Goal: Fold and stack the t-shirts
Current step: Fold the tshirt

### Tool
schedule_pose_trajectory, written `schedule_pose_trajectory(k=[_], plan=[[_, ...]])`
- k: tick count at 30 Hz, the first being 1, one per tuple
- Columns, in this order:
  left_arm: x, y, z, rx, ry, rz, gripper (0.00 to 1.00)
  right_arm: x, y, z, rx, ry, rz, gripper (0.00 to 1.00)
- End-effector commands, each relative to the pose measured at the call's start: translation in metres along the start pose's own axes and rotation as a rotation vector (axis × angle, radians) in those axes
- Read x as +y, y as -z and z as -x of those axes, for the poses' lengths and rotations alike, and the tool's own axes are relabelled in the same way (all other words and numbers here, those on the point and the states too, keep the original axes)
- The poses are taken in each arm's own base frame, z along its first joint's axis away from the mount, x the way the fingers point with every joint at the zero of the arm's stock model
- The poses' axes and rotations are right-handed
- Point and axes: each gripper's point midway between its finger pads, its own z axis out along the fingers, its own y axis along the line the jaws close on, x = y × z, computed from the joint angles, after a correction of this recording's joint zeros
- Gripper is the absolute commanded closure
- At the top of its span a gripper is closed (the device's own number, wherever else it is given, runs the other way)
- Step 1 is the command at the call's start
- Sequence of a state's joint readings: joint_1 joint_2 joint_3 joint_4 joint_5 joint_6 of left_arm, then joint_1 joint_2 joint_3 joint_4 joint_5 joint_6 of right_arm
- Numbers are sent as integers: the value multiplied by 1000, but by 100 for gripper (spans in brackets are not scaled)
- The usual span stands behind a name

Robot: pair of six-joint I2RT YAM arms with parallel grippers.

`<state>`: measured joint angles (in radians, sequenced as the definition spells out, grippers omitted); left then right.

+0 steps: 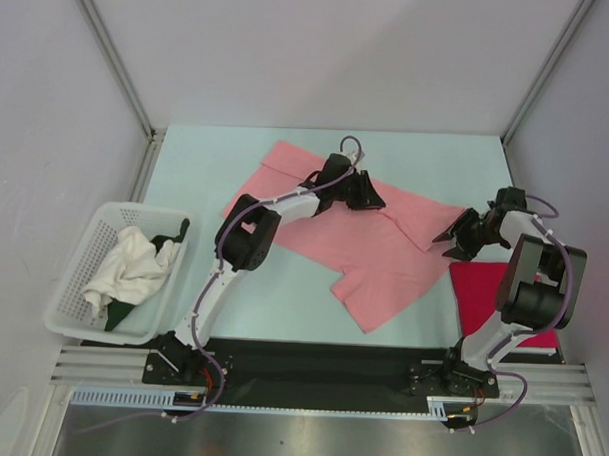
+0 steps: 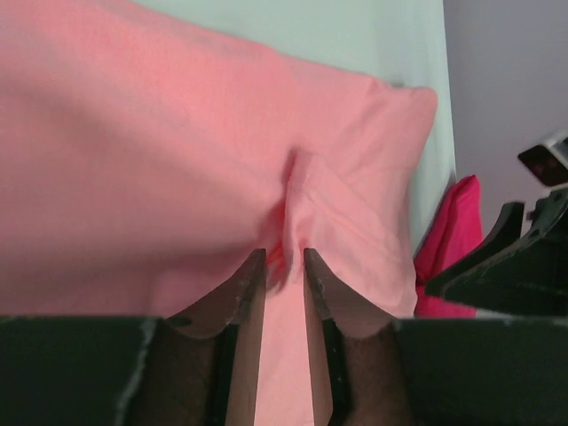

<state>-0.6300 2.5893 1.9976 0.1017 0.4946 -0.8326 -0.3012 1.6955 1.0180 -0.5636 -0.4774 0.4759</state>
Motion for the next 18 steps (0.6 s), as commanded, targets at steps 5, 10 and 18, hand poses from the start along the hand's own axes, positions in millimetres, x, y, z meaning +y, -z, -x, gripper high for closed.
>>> schedule_pose_trajectory(k=[5, 10, 18], plan=[[-95, 88, 65, -146, -184, -105, 70, 37, 28, 42, -125, 193, 40, 46], [-100, 126, 56, -112, -198, -116, 69, 96, 3, 67, -94, 254, 127, 53], [-77, 194, 18, -30, -217, -88, 69, 164, -34, 63, 7, 218, 309, 64]])
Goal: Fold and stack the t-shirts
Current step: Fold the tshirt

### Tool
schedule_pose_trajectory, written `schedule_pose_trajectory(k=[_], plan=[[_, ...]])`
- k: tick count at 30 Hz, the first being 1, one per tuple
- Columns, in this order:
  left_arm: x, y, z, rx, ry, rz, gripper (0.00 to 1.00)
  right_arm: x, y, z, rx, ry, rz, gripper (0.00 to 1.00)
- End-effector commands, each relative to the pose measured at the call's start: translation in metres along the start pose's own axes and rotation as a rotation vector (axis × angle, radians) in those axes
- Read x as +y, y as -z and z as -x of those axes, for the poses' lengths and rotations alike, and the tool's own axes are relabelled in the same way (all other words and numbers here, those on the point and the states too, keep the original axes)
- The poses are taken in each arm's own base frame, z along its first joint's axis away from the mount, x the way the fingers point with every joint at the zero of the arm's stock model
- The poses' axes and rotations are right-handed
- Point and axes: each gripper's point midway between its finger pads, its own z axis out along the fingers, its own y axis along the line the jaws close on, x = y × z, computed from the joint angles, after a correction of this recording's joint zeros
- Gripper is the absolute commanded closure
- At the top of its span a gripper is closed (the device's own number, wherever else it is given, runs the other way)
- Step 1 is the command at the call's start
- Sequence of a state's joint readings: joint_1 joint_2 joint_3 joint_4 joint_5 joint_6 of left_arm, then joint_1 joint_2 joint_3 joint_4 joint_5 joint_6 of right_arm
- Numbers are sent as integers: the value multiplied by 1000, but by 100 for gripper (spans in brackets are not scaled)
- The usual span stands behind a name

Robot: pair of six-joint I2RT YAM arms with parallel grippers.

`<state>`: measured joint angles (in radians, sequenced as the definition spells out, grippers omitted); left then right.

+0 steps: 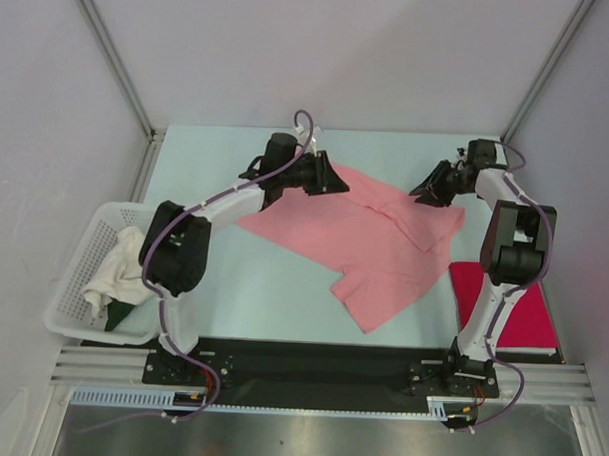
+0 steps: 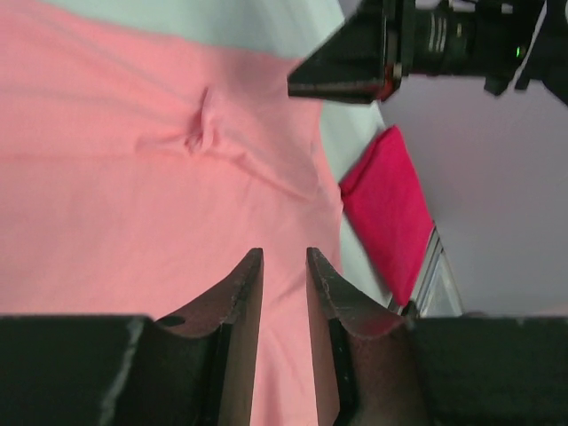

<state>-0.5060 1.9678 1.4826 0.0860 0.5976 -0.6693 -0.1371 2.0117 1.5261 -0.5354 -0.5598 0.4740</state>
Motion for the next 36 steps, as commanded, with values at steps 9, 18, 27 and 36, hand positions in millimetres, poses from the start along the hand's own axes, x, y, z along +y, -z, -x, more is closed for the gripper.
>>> schedule_pose_trajectory(k=[9, 18, 27, 36], plan=[[41, 119, -42, 33, -9, 161, 58, 41, -69, -28, 148, -111, 183, 69], [94, 191, -43, -55, 160, 428, 49, 50, -57, -13, 109, -39, 139, 65], [168, 251, -42, -171, 330, 796, 45, 45, 49, -69, 13, 183, -236, 32], [237, 247, -32, -155, 423, 1023, 46, 71, 102, -243, 170, 427, -149, 31]])
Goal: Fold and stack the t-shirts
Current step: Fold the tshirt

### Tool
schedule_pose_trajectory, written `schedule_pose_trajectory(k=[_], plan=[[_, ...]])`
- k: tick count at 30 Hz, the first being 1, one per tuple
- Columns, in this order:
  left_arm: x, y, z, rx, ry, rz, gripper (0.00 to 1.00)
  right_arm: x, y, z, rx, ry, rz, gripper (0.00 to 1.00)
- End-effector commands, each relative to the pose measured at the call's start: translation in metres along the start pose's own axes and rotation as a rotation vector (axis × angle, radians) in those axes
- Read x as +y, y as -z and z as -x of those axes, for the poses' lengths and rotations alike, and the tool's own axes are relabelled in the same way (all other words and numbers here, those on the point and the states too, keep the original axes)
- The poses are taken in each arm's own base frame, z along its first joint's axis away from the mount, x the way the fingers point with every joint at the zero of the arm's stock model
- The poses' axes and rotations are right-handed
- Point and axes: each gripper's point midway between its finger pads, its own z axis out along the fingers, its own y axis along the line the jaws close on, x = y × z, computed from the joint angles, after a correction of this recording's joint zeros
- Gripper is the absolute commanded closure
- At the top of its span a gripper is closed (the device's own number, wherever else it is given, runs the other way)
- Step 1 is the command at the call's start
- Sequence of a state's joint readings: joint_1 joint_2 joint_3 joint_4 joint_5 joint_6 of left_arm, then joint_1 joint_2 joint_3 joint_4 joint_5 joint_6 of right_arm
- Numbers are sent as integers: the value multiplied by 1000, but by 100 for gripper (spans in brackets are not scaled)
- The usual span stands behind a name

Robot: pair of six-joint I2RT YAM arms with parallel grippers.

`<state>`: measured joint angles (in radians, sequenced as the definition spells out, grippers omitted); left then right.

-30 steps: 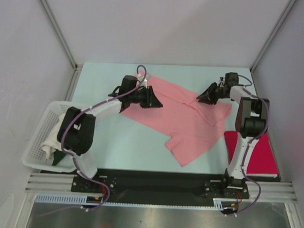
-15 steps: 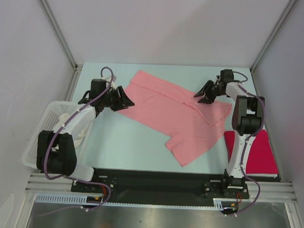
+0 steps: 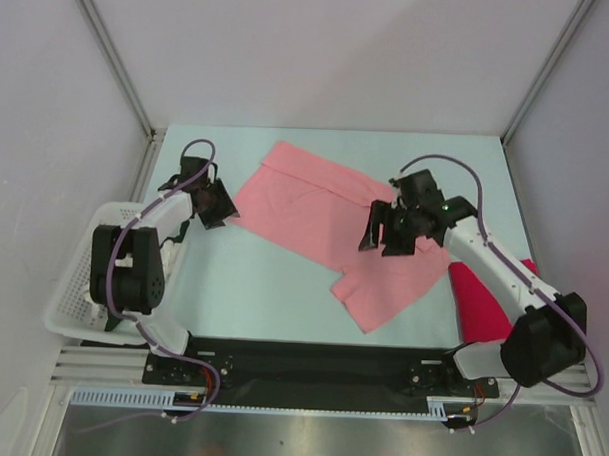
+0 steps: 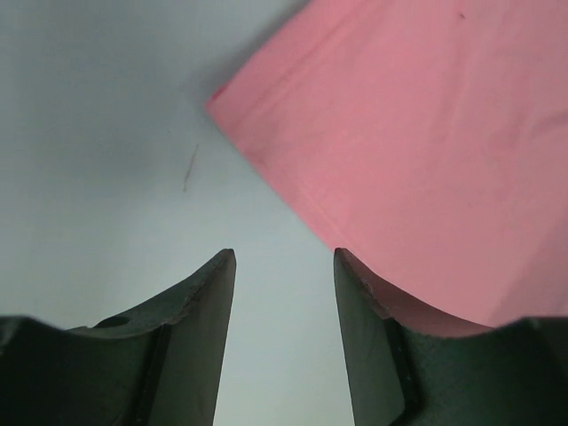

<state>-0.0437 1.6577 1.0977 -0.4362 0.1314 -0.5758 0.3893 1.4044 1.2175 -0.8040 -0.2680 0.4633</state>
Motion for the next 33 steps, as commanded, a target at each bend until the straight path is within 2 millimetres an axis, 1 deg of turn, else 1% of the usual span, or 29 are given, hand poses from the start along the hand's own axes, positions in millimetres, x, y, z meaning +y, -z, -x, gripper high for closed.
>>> schedule_pose_trajectory(k=[1, 2, 3, 4, 6, 7, 10, 11, 14, 15, 17, 20, 22, 24, 28, 30, 32, 33], plan=[[4, -10, 30, -77, 25, 98, 46, -8, 10, -50, 58, 0, -62, 31], [5, -15, 32, -73, 34, 104, 47, -5, 16, -56, 47, -1, -46, 32], [10, -22, 36, -86, 49, 142, 48, -8, 15, -68, 69, -15, -57, 32], [13, -26, 36, -86, 54, 161, 50, -11, 17, -75, 82, -24, -66, 32], [20, -35, 36, -91, 68, 205, 50, -13, 23, -82, 71, -26, -66, 32], [22, -38, 40, -103, 68, 219, 50, -17, 24, -88, 79, -31, -74, 32], [21, -46, 43, -99, 73, 228, 50, -20, 28, -94, 81, -39, -73, 33], [24, -47, 45, -109, 72, 251, 50, -22, 28, -97, 85, -37, -78, 33], [26, -50, 49, -126, 81, 270, 51, -28, 28, -99, 88, -34, -102, 33], [24, -52, 52, -128, 79, 266, 51, -29, 28, -99, 89, -34, -104, 33], [25, -58, 51, -119, 76, 272, 53, -31, 27, -100, 96, -40, -110, 33], [24, -61, 54, -120, 72, 271, 56, -31, 26, -100, 104, -37, -108, 33], [24, -64, 50, -105, 61, 272, 60, -32, 25, -99, 105, -40, -110, 33], [24, -63, 49, -105, 59, 272, 62, -35, 25, -100, 111, -41, -123, 33], [29, -59, 42, -101, 67, 287, 62, -38, 23, -100, 118, -42, -131, 33], [30, -62, 41, -98, 59, 289, 62, -39, 21, -102, 127, -46, -133, 33], [29, -70, 40, -77, 39, 281, 71, -42, 18, -105, 142, -53, -144, 34], [26, -71, 41, -74, 35, 271, 78, -44, 17, -108, 160, -57, -157, 34]])
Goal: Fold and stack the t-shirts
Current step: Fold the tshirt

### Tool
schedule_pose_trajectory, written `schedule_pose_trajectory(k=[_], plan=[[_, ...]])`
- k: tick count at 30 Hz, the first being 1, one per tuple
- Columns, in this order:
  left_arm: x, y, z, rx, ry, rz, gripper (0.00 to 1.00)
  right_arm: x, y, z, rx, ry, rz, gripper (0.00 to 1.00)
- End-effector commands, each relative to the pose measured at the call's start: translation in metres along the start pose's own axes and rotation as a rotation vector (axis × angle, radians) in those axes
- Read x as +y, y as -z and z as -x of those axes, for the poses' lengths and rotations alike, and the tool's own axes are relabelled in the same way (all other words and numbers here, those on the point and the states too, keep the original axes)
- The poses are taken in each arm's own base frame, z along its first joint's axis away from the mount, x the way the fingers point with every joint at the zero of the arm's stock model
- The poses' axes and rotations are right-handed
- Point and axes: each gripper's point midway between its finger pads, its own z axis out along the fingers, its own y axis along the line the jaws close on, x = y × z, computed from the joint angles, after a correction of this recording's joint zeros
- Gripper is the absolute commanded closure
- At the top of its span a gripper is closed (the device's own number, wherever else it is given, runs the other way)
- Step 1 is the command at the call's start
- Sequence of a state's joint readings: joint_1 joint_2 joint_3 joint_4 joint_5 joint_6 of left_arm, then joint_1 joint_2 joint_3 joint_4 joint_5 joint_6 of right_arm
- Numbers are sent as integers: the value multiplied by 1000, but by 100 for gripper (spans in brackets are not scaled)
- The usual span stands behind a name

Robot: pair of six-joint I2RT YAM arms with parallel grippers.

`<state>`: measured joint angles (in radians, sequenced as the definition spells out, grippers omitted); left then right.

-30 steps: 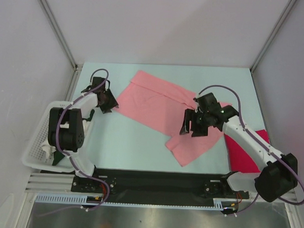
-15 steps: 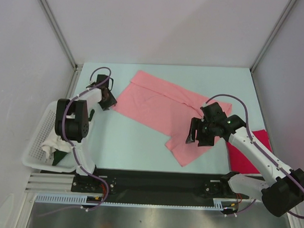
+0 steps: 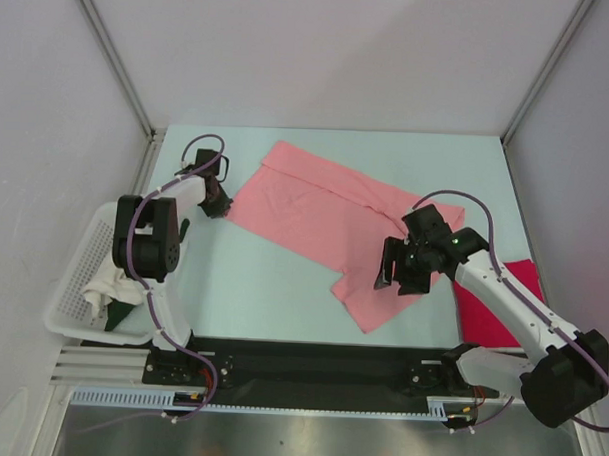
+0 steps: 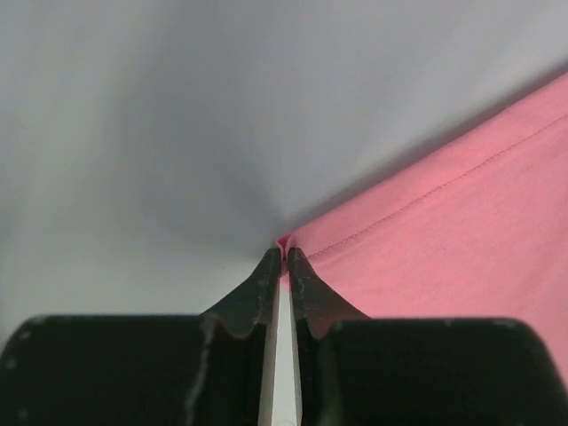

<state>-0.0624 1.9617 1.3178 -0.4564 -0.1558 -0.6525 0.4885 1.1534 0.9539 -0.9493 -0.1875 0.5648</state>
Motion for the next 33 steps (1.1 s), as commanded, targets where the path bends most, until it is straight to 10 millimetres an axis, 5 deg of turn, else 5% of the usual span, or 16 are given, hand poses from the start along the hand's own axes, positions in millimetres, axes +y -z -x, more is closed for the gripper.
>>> schedule_pose_trajectory(k=[1, 3, 9, 14, 18, 28, 33], plan=[[-11, -1, 5, -6, -26, -30, 90, -11, -7, -14, 55, 7, -58, 34], [-17, 2, 7, -17, -45, -61, 100, -18, -13, -28, 93, 15, -112, 34], [-26, 20, 10, -31, -69, -132, 100, -13, -44, -68, 157, 15, -52, 40], [-25, 27, 1, -18, -73, -163, 100, -1, -72, -68, 115, 76, -42, 59], [-25, 29, -3, -7, -83, -176, 100, 2, -87, -70, 127, 123, -107, 65], [-29, 36, -8, 6, -79, -218, 100, -38, -68, -32, -23, -255, -219, 57], [-27, 37, -7, -3, -75, -210, 100, -45, -75, -41, 25, -423, -300, 60]])
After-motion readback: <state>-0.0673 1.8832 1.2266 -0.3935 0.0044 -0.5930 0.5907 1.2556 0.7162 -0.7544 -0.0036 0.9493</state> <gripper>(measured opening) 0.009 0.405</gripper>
